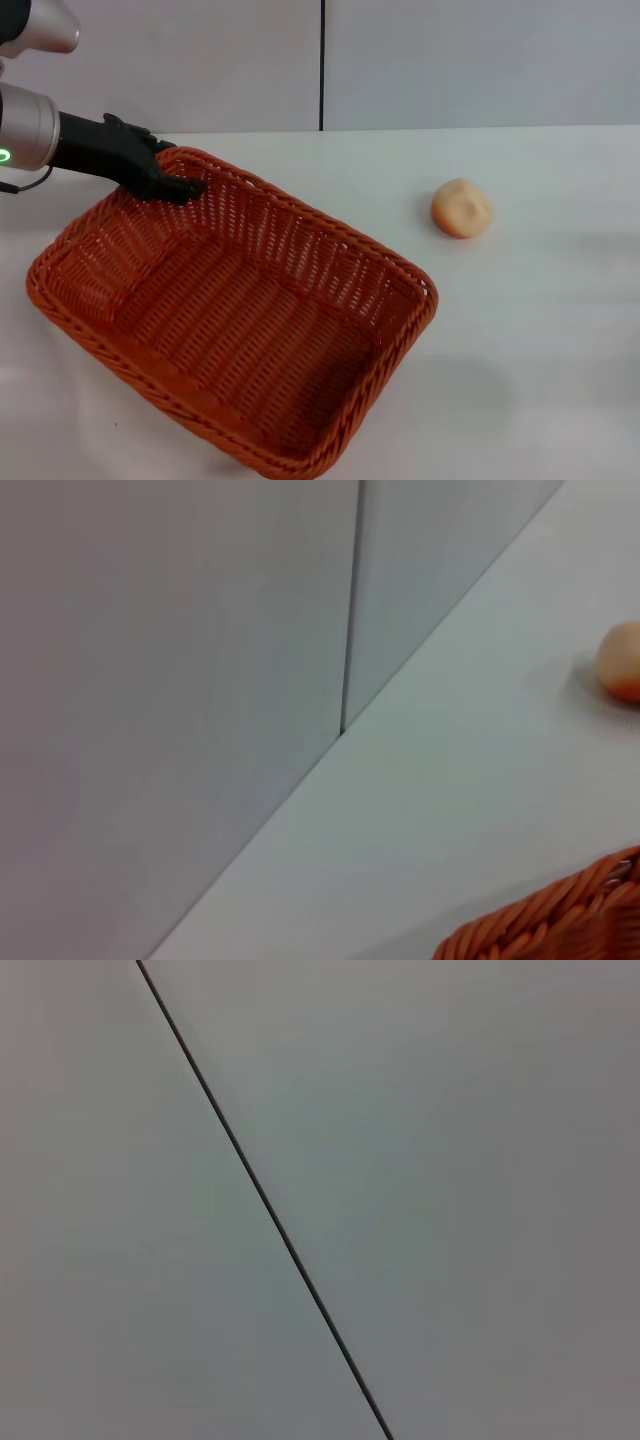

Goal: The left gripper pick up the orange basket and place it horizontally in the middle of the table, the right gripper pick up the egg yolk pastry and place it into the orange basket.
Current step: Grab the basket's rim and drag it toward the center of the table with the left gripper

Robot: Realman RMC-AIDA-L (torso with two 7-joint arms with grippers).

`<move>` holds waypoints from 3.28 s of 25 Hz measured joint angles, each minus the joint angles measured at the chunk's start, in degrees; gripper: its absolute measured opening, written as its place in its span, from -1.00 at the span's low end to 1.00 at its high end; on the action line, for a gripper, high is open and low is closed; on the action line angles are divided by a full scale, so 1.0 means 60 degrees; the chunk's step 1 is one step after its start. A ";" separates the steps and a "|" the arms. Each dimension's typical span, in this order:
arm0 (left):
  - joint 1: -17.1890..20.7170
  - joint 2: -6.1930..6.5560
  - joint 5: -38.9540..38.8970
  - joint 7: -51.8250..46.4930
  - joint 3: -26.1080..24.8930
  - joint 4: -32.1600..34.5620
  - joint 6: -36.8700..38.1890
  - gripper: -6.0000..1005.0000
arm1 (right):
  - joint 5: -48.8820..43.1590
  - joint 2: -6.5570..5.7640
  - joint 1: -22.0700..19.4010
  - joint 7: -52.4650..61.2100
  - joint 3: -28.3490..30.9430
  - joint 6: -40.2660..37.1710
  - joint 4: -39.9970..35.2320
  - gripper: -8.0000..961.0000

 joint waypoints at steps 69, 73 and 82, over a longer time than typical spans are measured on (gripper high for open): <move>0.2411 -0.0308 -0.1743 -0.5834 -0.0328 0.2874 0.1538 -0.57 | 0.0005 -0.0037 0.0362 0.0012 0.0055 0.0762 -0.0102 -0.01; 0.2845 -0.0336 -0.2313 -0.5837 -0.0305 0.3181 0.1800 -0.58 | 0.0002 -0.0043 0.0409 0.0012 0.0031 0.0771 -0.0176 -0.01; 0.3376 -0.0351 -0.2866 -0.5858 -0.0246 0.3279 0.2011 -0.58 | -0.0020 -0.0043 0.0494 0.0012 0.0014 0.0779 -0.0194 -0.01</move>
